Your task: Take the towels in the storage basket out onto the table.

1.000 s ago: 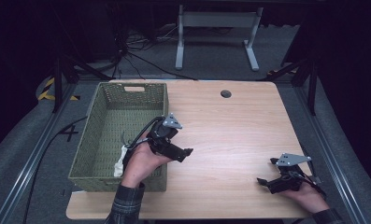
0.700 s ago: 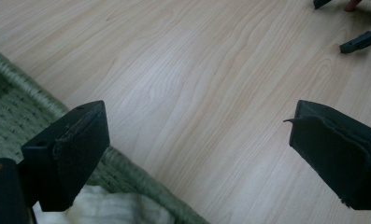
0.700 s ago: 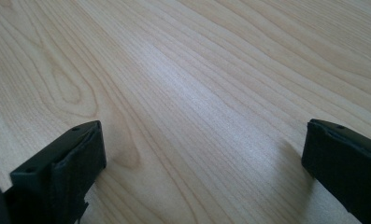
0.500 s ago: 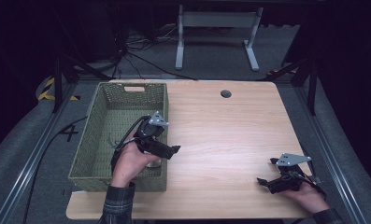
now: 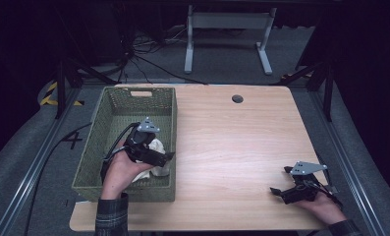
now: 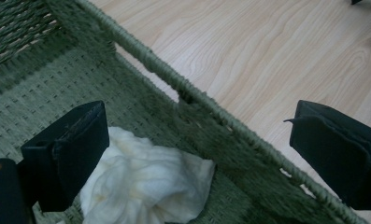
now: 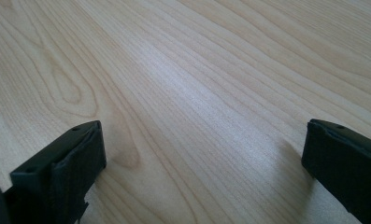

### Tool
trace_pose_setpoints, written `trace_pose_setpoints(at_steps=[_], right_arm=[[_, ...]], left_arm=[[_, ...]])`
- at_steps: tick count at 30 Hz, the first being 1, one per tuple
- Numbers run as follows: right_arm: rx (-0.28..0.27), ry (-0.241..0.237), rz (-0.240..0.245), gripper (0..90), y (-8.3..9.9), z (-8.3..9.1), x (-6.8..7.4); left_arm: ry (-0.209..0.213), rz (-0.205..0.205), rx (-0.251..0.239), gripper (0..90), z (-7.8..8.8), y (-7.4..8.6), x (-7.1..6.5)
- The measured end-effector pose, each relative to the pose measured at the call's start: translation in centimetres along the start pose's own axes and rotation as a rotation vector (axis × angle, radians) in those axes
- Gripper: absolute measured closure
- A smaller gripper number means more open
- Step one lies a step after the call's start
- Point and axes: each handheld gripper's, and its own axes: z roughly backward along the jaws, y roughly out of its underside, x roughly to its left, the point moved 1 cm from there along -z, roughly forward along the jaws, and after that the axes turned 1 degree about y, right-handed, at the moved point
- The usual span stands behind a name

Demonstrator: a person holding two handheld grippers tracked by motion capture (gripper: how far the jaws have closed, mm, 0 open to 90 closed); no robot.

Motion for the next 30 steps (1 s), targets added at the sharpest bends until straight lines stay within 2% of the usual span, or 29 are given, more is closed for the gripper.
trace_pose_setpoints(at_steps=[9, 14, 23, 29, 30], right_arm=[[0.000, 0.000, 0.000, 0.0, 0.0, 0.0, 0.0], [0.001, 0.000, 0.000, 0.0, 0.0, 0.0, 0.0], [0.001, -0.001, 0.000, 0.0, 0.0, 0.0, 0.0], [0.000, 0.000, 0.001, 0.0, 0.0, 0.0, 0.0], [0.001, -0.001, 0.001, 0.0, 0.0, 0.0, 0.0]], left_arm=[[-0.053, 0.039, 0.023, 5.3, 0.5, 1.5, 1.6], [-0.093, 0.058, 0.069, 5.3, -0.4, 2.4, 2.5], [-0.092, 0.064, 0.139, 5.3, -2.4, 3.7, 3.6], [-0.096, 0.062, 0.178, 5.3, -3.7, 4.0, 3.6], [-0.094, 0.058, 0.198, 5.3, -4.1, 4.1, 3.7]])
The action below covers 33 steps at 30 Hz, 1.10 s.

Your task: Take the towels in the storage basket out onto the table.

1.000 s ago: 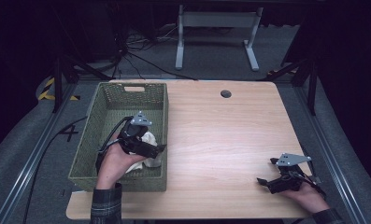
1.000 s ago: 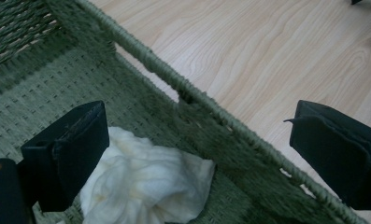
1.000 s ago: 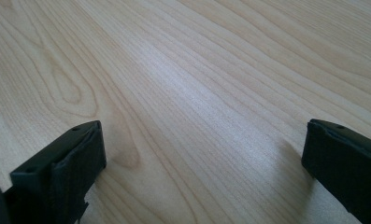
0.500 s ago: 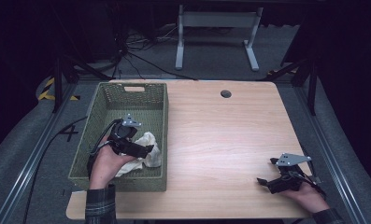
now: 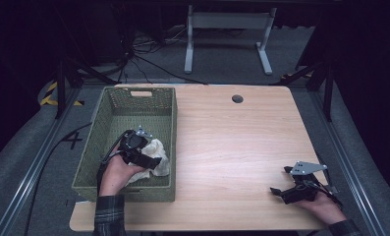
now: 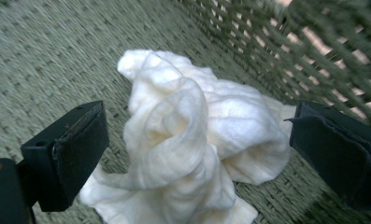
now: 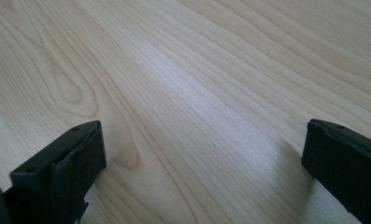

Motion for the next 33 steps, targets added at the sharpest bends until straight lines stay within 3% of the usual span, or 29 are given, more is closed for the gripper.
trace_pose_setpoints(at_steps=[4, 9, 14, 15, 17, 19, 23, 29, 33], right_arm=[[0.000, 0.000, 0.000, 0.0, 0.0, 0.0, 0.0], [0.000, 0.000, 0.002, 0.0, 0.0, 0.0, 0.0], [0.000, 0.000, 0.001, 0.0, 0.0, 0.0, 0.0], [-0.001, 0.000, 0.002, 0.0, 0.0, 0.0, 0.0], [0.000, 0.000, 0.001, 0.0, 0.0, 0.0, 0.0], [-0.001, 0.000, 0.002, 0.0, 0.0, 0.0, 0.0], [-0.001, 0.000, 0.002, 0.0, 0.0, 0.0, 0.0], [0.000, 0.000, 0.001, 0.0, 0.0, 0.0, 0.0], [0.000, 0.000, 0.001, 0.0, 0.0, 0.0, 0.0]], left_arm=[[0.003, -0.011, 0.052, 7.0, -1.0, 0.1, -0.1], [-0.004, 0.003, 0.114, 9.3, -1.9, 0.3, 0.0], [-0.005, 0.004, 0.156, 16.0, -2.3, 0.4, 0.0], [-0.002, 0.010, 0.173, 21.4, -2.5, 0.4, 0.0], [-0.003, 0.012, 0.183, 23.7, -2.5, 0.4, 0.0], [0.002, 0.032, 0.187, 29.7, -2.5, 0.5, 0.1], [0.013, 0.028, 0.198, 45.1, -2.4, 0.5, 0.0], [0.023, 0.037, 0.205, 58.1, -2.2, 0.4, -0.1], [0.029, 0.030, 0.202, 61.8, -2.0, 0.4, -0.1]])
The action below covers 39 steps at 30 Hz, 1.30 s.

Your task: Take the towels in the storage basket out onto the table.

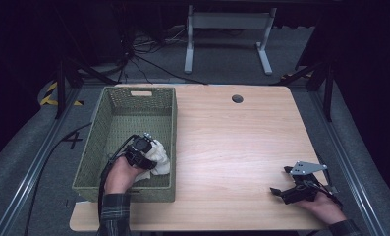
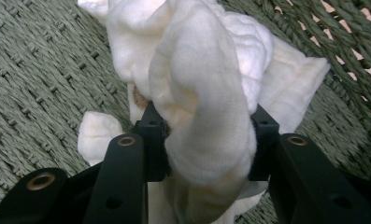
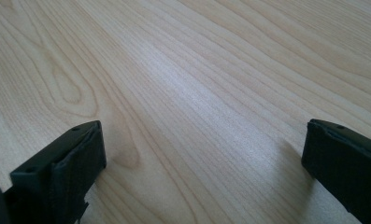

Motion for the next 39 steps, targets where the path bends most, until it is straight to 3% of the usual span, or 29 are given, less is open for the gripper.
trace_pose_setpoints(at_steps=[9, 14, 19, 35, 39], right_arm=[[0.000, 0.000, 0.000, 0.0, 0.0, 0.0, 0.0], [0.000, 0.000, -0.001, 0.0, 0.0, 0.0, 0.0], [0.000, 0.000, -0.001, 0.0, 0.0, 0.0, 0.0], [0.000, 0.000, -0.001, 0.0, 0.0, 0.0, 0.0], [0.000, 0.000, -0.001, 0.0, 0.0, 0.0, 0.0]], left_arm=[[0.014, -0.006, -0.021, 64.4, 0.5, 0.0, 0.1], [0.038, -0.004, -0.062, 65.1, 1.1, 0.1, 0.2], [0.030, 0.001, -0.105, 65.8, 2.0, 0.1, 0.3], [0.049, 0.025, -0.330, 65.9, 6.2, 1.0, 1.0], [0.036, 0.019, -0.357, 65.9, 6.8, 1.0, 0.9]])
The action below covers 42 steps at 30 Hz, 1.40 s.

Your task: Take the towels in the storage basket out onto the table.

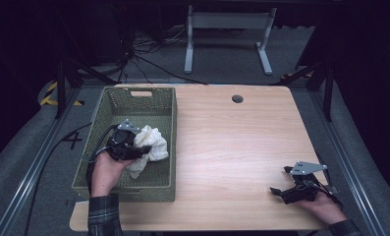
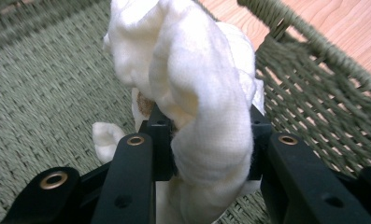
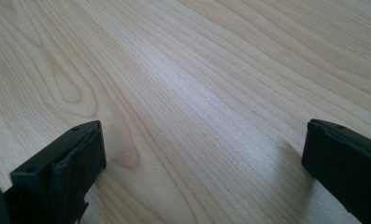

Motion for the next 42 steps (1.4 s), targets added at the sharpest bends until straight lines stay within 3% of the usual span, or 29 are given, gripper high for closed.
trace_pose_setpoints(at_steps=[9, 12, 14, 18, 22, 26, 33, 42], right_arm=[[0.000, 0.000, 0.000, 0.0, 0.0, 0.0, 0.0], [0.000, -0.001, 0.000, 0.0, 0.0, 0.0, 0.0], [0.000, -0.001, -0.001, 0.0, 0.0, 0.0, 0.0], [0.000, -0.001, -0.001, 0.0, 0.0, 0.0, 0.0], [0.000, -0.001, -0.001, 0.0, 0.0, 0.0, 0.0], [0.000, -0.001, -0.001, 0.0, 0.0, 0.0, 0.0], [-0.001, -0.002, -0.001, 0.0, 0.0, 0.0, 0.0], [0.000, -0.002, 0.001, 0.0, 0.0, 0.0, 0.0]], left_arm=[[0.004, 0.005, -0.066, 66.0, 1.3, -0.6, -0.4], [-0.002, -0.014, -0.081, 66.0, 1.8, -1.0, -0.8], [0.007, -0.010, -0.113, 66.2, 2.3, -1.4, -1.0], [-0.006, -0.014, -0.124, 66.4, 3.0, -1.9, -1.1], [0.018, -0.030, -0.139, 66.5, 3.5, -2.4, -1.5], [0.015, -0.047, -0.145, 66.5, 3.7, -3.0, -1.8], [0.073, -0.077, -0.188, 66.5, 4.3, -4.7, -2.9], [0.118, -0.130, -0.208, 66.5, 3.8, -6.6, -4.7]])
